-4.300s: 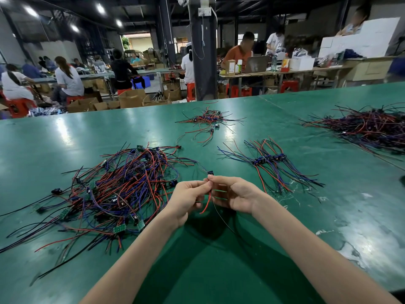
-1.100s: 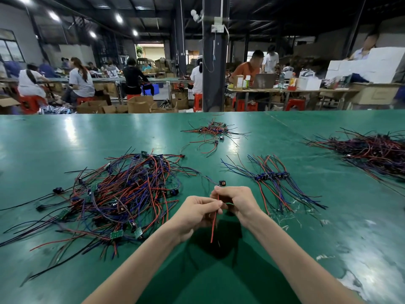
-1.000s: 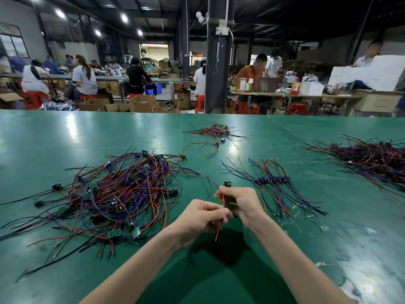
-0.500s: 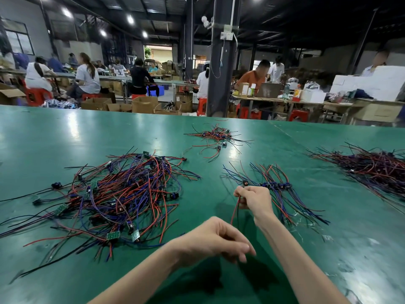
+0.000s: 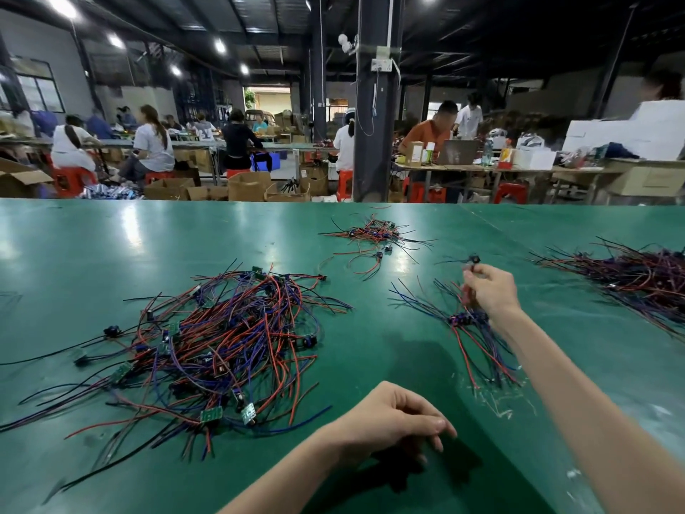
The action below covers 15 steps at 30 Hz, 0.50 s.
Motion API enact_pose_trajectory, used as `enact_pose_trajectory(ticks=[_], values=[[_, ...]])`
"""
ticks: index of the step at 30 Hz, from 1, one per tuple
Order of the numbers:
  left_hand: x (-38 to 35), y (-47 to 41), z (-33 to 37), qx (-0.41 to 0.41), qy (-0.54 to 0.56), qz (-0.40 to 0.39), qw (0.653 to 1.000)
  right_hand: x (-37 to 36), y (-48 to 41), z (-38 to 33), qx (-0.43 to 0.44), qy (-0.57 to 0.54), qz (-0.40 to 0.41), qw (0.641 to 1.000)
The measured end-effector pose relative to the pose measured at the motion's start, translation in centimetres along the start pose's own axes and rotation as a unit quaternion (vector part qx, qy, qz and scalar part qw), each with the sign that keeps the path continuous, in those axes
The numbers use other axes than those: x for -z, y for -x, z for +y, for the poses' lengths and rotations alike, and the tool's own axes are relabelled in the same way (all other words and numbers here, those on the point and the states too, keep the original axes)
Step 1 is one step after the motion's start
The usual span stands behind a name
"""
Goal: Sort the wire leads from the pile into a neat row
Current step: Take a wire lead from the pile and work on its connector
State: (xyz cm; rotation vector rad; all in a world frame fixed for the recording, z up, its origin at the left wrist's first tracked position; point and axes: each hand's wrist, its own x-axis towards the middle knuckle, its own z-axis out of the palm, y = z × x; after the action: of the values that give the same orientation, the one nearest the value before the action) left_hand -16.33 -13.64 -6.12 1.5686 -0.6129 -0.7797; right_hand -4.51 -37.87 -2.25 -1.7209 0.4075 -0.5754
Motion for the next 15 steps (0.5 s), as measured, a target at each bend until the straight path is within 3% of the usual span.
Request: enact_pose_trajectory(ticks=[4, 6, 9, 11, 15], values=[[0.1, -0.2, -0.2, 0.008, -0.002, 0.011, 1.000, 2.5, -1.3, 1.5, -0.141, 0.136, -0.054, 0.979], [0.0, -0.5, -0.3, 0.006, -0.006, 0.023, 1.000, 3.2, -1.1, 2.2, -0.151, 0.226, -0.047, 0.961], [-0.1, -0.5, -0.4, -0.003, -0.024, 0.038, 0.999, 3.4, 0.4, 1.9, -0.101, 0.408, -0.021, 0.907], [0.0, -0.4, -0.6, -0.037, -0.095, 0.068, 0.992, 2.9, 2.1, 1.3, -0.070, 0.496, -0.003, 0.865], [1.2, -0.7, 0.0, -0.166, -0.270, 0.199, 0.927, 0.2, 5.5, 1.6, 0.053, 0.594, 0.043, 0.802]])
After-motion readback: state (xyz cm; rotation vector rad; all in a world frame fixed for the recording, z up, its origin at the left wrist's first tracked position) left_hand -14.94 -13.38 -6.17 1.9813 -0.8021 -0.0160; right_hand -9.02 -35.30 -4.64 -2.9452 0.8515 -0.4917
